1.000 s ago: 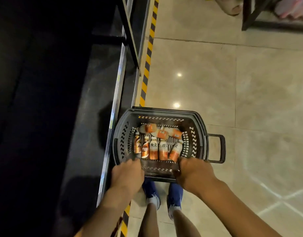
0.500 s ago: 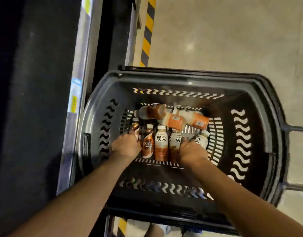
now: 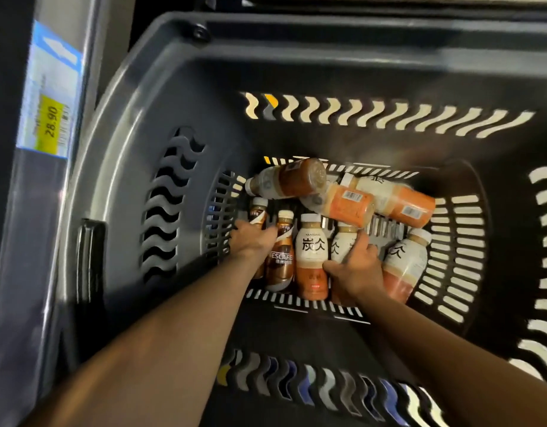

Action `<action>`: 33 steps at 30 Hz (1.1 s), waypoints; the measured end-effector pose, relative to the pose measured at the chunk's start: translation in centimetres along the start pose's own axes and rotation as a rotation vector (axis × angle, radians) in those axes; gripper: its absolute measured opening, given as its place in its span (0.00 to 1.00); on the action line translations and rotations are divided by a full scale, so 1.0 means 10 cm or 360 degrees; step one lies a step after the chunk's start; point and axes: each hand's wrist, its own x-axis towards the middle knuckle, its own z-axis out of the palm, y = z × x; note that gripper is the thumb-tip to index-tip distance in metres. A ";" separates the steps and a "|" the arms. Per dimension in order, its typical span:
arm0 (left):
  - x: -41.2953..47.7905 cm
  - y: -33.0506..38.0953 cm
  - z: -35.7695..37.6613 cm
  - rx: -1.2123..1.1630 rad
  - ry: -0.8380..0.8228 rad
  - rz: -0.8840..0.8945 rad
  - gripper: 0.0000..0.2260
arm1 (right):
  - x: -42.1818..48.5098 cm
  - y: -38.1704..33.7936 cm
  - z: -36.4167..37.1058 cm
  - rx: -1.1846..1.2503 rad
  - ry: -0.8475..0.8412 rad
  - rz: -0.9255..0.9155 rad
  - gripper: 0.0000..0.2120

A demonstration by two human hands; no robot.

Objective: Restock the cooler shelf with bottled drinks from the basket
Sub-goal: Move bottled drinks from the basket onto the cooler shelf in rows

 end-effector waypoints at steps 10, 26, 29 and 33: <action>-0.71 0.09 -0.22 0.0051 -0.0339 0.0039 0.22 | -0.38 -0.04 -0.41 0.0770 -0.0314 0.0339 0.40; -4.77 0.70 -2.22 -0.0804 -0.0559 0.0064 0.12 | -3.71 -1.42 -3.30 0.1037 -0.0190 0.0087 0.27; -5.71 0.79 -2.79 -0.0838 -0.0548 0.0173 0.06 | -4.51 -1.78 -3.82 0.0970 -0.0179 -0.0096 0.28; -6.71 0.84 -3.44 -0.0803 -0.0577 0.0463 0.08 | -5.46 -2.18 -4.38 0.0923 -0.0112 -0.0310 0.29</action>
